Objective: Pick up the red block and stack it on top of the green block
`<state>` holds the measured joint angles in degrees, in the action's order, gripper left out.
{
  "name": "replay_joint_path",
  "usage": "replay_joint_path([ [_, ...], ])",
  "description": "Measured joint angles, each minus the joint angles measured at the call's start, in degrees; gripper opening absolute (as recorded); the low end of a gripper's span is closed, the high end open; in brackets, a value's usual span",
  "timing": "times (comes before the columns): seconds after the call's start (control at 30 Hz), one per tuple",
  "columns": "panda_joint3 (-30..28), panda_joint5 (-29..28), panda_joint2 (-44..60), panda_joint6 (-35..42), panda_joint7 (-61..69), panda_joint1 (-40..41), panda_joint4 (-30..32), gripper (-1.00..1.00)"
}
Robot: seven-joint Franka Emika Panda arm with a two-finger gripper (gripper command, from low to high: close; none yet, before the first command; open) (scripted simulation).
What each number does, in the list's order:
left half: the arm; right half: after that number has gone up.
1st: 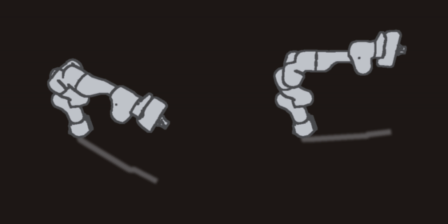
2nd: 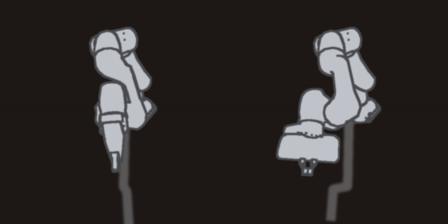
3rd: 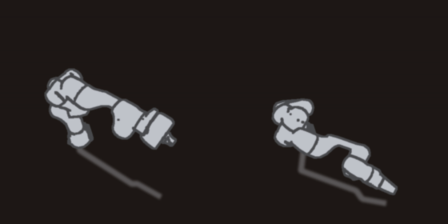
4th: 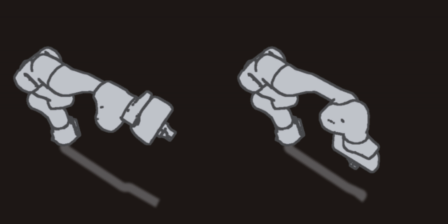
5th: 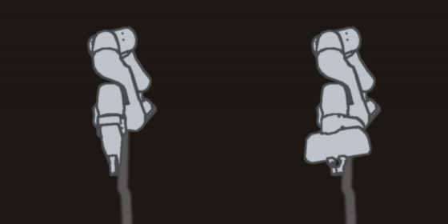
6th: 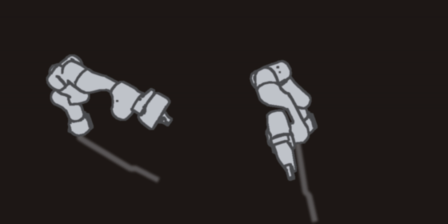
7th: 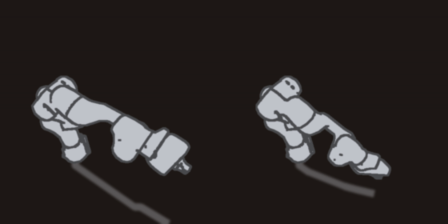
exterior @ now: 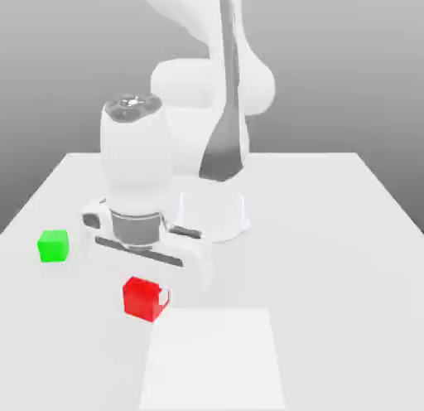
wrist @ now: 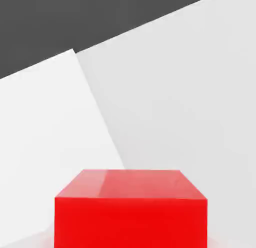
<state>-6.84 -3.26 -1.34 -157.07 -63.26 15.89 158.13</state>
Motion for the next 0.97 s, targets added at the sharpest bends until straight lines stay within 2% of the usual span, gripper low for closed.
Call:
replay_joint_path([
  [0.6, -15.36, -5.97, -9.23, 4.04, -43.23, 32.11, 4.8, -1.0],
  [0.73, -17.11, -1.99, -4.31, -0.82, -42.96, 32.48, 4.87, -1.0],
  [0.87, -14.99, 7.76, 3.83, -8.08, -36.25, 32.09, 4.63, -1.0],
  [0.9, -14.22, 9.57, 5.15, -9.23, -34.99, 32.55, 4.58, 1.0],
  [0.97, -14.22, 9.57, 5.15, -9.23, -34.99, 32.55, 4.58, 1.0],
])
